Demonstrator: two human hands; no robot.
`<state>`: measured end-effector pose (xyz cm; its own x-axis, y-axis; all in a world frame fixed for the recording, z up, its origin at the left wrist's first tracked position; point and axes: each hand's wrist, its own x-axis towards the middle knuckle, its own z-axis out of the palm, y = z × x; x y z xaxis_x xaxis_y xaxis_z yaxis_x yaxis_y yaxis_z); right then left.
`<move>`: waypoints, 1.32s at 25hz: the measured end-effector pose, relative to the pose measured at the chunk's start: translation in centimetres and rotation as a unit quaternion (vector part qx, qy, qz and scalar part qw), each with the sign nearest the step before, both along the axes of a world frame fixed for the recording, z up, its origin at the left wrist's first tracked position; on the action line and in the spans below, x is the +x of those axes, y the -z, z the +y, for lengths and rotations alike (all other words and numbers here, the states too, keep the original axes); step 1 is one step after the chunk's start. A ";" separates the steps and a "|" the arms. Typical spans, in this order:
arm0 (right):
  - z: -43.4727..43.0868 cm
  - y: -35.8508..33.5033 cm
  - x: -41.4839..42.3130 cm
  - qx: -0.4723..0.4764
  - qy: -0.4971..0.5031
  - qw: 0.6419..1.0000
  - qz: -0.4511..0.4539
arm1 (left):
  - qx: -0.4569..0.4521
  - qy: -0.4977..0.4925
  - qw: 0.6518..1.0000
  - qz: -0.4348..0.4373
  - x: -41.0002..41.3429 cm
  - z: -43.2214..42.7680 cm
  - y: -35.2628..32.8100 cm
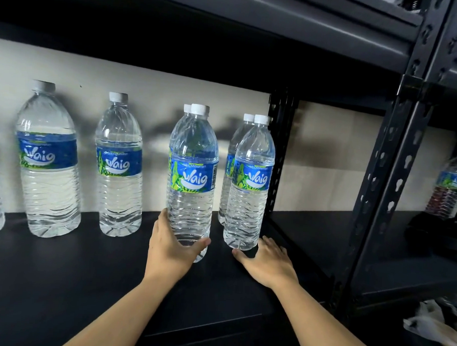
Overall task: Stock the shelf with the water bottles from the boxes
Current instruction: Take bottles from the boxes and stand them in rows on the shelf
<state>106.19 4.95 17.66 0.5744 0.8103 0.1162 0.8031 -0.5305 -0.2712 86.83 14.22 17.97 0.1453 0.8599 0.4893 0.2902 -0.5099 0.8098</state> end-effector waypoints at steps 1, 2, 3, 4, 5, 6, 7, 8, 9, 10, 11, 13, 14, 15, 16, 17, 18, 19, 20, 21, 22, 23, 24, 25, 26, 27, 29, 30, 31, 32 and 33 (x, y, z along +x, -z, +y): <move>0.0 0.0 0.0 0.002 0.000 1.000 -0.003 | -0.002 0.001 1.000 0.004 0.2 0.4 0.0; 0.0 0.0 0.0 0.003 0.000 1.000 -0.006 | 0.000 0.003 1.000 0.008 0.4 0.7 -0.1; 0.0 0.0 0.0 0.003 0.001 1.000 -0.008 | 0.005 0.004 1.000 0.011 0.5 1.0 -0.2; 0.0 0.0 0.0 0.002 0.002 1.000 -0.009 | 0.007 0.005 1.000 0.013 0.6 1.3 -0.2; 0.1 0.0 0.0 0.001 0.003 1.000 -0.009 | 0.006 0.004 1.000 0.012 0.8 1.5 -0.3; 0.1 0.0 -0.1 0.003 0.005 1.000 -0.007 | 0.000 0.004 1.000 0.007 0.9 1.7 -0.2; 0.1 0.1 -0.1 0.008 0.006 1.000 -0.003 | -0.006 0.004 1.000 -0.001 1.0 1.9 -0.1; 0.0 0.1 -0.2 0.015 0.008 1.000 0.000 | -0.014 0.007 1.000 -0.008 1.0 2.0 0.1; -0.1 0.0 -0.2 0.023 0.009 1.000 0.002 | -0.019 0.011 1.000 -0.011 1.1 2.2 0.1; -0.2 -0.1 -0.3 0.027 0.010 1.000 0.004 | -0.027 0.016 0.999 -0.011 1.1 2.3 0.2; -0.3 -0.2 -0.5 0.027 0.011 1.000 0.005 | -0.038 0.022 0.999 -0.010 1.1 2.4 0.3; -0.5 -0.6 -0.7 0.026 0.014 1.000 0.005 | -0.064 0.030 0.998 -0.002 0.9 2.6 0.3; -0.5 -0.7 -0.8 0.025 0.015 1.000 0.005 | -0.074 0.029 0.997 0.008 0.9 2.6 0.3; -0.5 -0.7 -0.8 0.024 0.017 1.000 0.006 | -0.080 0.026 0.996 0.018 0.8 2.5 0.3; -0.5 -0.7 -0.8 0.023 0.017 1.000 0.006 | -0.086 0.025 0.996 0.024 0.8 2.5 0.4; -0.4 -0.6 -0.7 0.023 0.016 1.000 0.007 | -0.089 0.023 0.995 0.027 0.7 2.4 0.4; -0.3 -0.5 -0.7 0.021 0.015 1.000 0.010 | -0.091 0.022 0.995 0.028 0.7 2.3 0.4; -0.3 -0.4 -0.6 0.017 0.016 1.000 0.011 | -0.092 0.022 0.995 0.031 0.6 2.3 0.3; -0.2 -0.3 -0.5 0.014 0.017 1.000 0.011 | -0.093 0.022 0.995 0.033 0.6 2.3 0.3; -0.1 -0.2 -0.4 0.013 0.018 1.000 0.011 | -0.095 0.024 0.995 0.035 0.5 2.3 0.3; 0.0 -0.2 -0.3 0.014 0.018 1.000 0.008 | -0.097 0.026 0.994 0.037 0.5 2.2 0.3; 0.0 -0.1 -0.3 0.018 0.017 1.000 0.002 | -0.100 0.028 0.994 0.038 0.5 2.1 0.2; 0.1 0.0 -0.3 0.021 0.017 1.000 -0.004 | -0.103 0.028 0.993 0.041 0.5 2.1 0.1; 0.0 0.0 -0.3 0.022 0.019 1.000 -0.007 | -0.106 0.025 0.993 0.051 0.5 2.0 0.0; 0.0 0.1 -0.3 0.020 0.021 1.000 -0.009 | -0.108 0.021 0.992 0.068 0.4 1.9 -0.2; 0.1 0.0 -0.4 0.016 0.023 1.000 -0.012 | -0.113 0.019 0.989 0.089 0.3 1.9 -0.2; 0.1 -0.1 -0.6 0.006 0.029 0.999 -0.026 | -0.129 0.021 0.984 0.123 0.2 1.7 -0.2; -0.1 -0.1 -0.9 0.003 0.037 0.999 -0.037 | -0.137 0.021 0.980 0.141 0.1 1.5 -0.2; -0.2 -0.3 -1.2 0.001 0.048 0.997 -0.054 | -0.136 0.013 0.977 0.166 0.0 1.1 -0.2; -0.5 -0.5 -1.6 0.002 0.062 0.995 -0.073 | -0.129 -0.002 0.970 0.205 -0.2 0.6 -0.2; -0.8 -0.9 -2.1 0.005 0.076 0.993 -0.093 | -0.118 -0.020 0.958 0.259 -0.5 0.0 -0.2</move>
